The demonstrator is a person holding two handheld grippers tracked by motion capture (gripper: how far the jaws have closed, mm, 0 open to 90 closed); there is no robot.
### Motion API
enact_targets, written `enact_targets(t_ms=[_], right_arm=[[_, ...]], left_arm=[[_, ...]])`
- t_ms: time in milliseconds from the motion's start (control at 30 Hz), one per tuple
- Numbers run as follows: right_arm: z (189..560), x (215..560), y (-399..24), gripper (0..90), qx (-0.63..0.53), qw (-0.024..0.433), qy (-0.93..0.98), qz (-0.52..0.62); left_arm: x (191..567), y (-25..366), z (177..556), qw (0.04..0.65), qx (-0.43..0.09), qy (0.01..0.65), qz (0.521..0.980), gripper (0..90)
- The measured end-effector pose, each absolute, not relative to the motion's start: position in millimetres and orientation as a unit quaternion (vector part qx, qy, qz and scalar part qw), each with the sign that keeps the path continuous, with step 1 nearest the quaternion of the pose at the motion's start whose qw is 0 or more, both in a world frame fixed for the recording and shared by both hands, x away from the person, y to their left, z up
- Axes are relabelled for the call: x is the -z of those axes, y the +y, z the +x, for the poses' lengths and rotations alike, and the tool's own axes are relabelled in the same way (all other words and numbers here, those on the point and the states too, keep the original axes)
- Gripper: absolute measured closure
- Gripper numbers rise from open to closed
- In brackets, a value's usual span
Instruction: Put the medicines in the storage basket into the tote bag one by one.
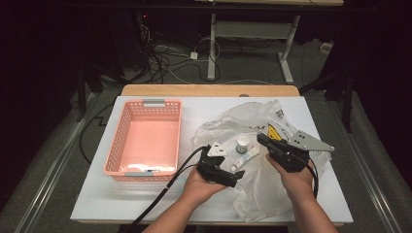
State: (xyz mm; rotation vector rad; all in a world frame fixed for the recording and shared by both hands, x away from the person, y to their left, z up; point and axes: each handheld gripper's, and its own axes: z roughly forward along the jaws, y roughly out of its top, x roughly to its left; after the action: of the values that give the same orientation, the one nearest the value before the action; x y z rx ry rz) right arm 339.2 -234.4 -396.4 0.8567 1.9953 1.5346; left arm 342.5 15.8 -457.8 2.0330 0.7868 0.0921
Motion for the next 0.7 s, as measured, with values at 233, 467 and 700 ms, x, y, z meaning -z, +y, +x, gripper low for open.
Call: enact_targets(t_ms=[233,467,700], right_arm=[[338.5,395.4,-234.3,90.0,-0.561,0.241,0.728,0.311],[338.5,395.9,-234.2,90.0,-0.56,0.241,0.729,0.312],[337.5,395.4,-233.9,90.0,-0.558,0.243,0.73,0.311]], left_arm=[[454.0,25.2,330.4,0.469,-0.042,0.318,0.823,0.0],[445.4,37.3,316.2,0.464,-0.038,0.317,0.826,0.0],[432.1,58.0,301.2,0.474,-0.051,0.319,0.819,0.0]])
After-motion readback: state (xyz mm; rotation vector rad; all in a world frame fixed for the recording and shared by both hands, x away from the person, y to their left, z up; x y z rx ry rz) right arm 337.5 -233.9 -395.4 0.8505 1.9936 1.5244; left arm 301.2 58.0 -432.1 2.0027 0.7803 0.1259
